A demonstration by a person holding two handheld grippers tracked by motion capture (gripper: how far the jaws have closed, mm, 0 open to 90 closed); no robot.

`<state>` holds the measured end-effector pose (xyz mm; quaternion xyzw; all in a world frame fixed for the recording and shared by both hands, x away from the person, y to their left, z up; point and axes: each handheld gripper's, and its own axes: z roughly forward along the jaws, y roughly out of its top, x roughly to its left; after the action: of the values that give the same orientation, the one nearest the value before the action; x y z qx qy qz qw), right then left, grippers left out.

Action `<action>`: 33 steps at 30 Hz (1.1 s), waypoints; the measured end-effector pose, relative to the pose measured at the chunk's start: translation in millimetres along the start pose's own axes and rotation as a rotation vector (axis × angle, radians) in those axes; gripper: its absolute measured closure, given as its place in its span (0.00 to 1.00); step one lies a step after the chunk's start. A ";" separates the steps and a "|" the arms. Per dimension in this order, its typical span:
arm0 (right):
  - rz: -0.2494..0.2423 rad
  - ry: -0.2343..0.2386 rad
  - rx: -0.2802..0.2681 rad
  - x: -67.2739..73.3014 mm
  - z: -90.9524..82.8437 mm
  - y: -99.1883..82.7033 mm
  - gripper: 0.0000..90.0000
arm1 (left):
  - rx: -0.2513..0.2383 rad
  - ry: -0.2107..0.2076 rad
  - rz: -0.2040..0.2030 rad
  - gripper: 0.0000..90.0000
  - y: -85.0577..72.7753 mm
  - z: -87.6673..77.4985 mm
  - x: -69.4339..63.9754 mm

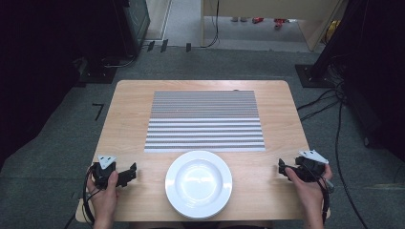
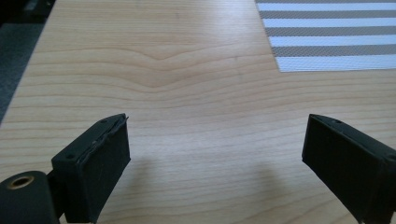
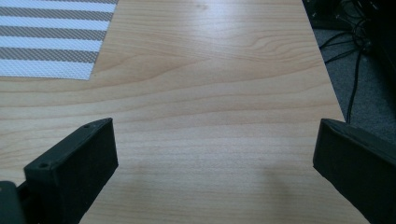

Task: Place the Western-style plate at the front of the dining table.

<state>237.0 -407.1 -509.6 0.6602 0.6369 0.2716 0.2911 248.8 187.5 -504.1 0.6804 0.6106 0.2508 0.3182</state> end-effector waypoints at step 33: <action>-0.015 0.139 -0.063 43.7 -19.4 5.6 0.00 | -0.041 -0.157 0.012 0.09 4.0 -15.8 -35.2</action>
<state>228.5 -362.8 -492.8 0.6255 0.6516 0.3344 0.2689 235.4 154.4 -488.9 0.6950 0.5745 0.2109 0.3774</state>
